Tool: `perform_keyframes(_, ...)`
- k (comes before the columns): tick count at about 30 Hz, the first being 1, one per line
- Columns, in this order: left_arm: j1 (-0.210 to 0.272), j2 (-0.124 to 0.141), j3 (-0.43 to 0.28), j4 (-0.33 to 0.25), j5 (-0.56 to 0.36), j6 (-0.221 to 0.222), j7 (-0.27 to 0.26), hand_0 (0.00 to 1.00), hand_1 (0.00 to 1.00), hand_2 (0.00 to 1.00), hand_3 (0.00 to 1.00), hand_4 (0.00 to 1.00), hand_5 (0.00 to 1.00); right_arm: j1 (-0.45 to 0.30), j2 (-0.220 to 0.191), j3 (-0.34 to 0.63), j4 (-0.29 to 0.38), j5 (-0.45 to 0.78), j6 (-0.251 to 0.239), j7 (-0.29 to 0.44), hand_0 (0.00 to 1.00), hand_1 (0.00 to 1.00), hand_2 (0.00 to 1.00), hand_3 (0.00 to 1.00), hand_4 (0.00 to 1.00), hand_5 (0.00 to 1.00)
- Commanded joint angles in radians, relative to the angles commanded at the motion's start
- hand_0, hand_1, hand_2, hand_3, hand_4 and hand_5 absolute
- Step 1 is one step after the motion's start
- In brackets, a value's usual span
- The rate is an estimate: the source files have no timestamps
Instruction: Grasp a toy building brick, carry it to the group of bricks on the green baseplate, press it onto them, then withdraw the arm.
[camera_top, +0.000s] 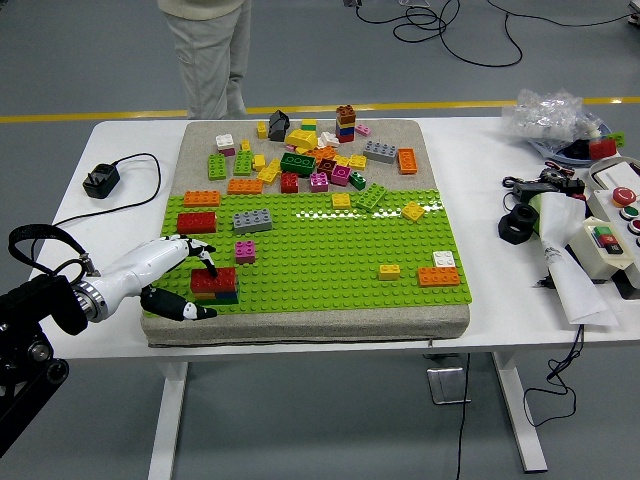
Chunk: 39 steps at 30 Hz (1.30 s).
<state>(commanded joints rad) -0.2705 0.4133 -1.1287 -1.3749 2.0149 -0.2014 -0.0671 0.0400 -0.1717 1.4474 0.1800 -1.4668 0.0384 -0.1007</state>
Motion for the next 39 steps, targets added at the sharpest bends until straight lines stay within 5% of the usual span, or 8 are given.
perform_keyframes(39,-0.014,-0.028,0.005,0.059,0.013,0.019,-0.001,0.969,0.885,0.893,0.576,0.941,0.302,0.002,0.001,0.001,0.0,0.003,0.001,0.001,0.766,0.714,0.766,0.768,0.965,0.702)
